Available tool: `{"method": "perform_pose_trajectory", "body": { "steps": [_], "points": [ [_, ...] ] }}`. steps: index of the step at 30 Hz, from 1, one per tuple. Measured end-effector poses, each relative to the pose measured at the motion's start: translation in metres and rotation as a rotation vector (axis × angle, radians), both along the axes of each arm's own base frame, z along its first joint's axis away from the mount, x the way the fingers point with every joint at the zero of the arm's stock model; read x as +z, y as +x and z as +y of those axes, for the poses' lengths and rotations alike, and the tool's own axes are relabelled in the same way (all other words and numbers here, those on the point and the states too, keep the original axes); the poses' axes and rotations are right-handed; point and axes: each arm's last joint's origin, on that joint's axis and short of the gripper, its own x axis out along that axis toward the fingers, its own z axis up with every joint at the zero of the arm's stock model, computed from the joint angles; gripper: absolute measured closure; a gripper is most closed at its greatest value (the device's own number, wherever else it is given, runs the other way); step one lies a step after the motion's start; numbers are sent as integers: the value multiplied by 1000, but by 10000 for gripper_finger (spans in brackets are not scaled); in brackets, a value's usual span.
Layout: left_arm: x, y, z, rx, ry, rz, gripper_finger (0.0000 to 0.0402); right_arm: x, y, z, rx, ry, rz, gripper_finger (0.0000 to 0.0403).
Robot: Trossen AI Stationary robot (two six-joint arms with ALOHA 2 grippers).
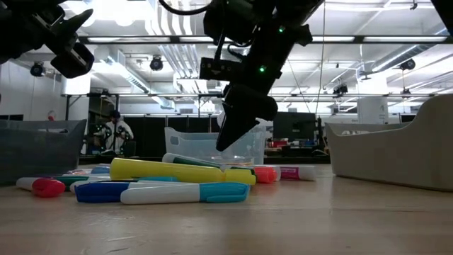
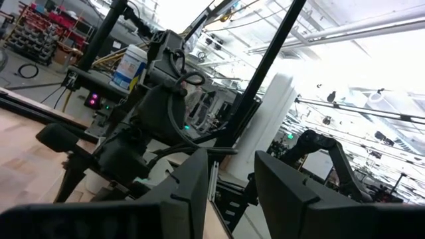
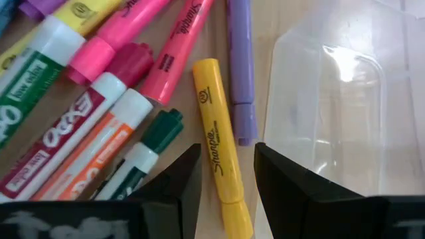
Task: Pick & Place Markers
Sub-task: Put the yellow highlighter into the gray bin
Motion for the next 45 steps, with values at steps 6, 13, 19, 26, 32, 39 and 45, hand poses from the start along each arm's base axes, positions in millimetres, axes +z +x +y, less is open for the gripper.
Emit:
{"method": "perform_pose_trajectory", "body": {
  "steps": [6, 13, 19, 26, 32, 39, 45],
  "points": [
    [0, 0, 0, 0, 0, 0, 284, -3, 0, 1, -3, 2, 6, 275],
    [0, 0, 0, -1, -1, 3, 284, -19, 1, 1, -26, 2, 43, 275],
    [0, 0, 0, -1, -2, 5, 284, -31, 2, -2, -44, -45, 72, 275],
    [0, 0, 0, -1, -2, 5, 284, -34, 3, -4, -40, -33, 81, 275],
    [0, 0, 0, -1, -3, 6, 284, -35, 3, -6, -38, 92, 84, 292],
    [0, 0, 0, -1, -3, 6, 284, -35, 3, -10, -45, 144, 89, 342],
    [0, 0, 0, -1, -3, 6, 284, -34, 3, -10, -43, 146, 92, 349]
  ]
}}
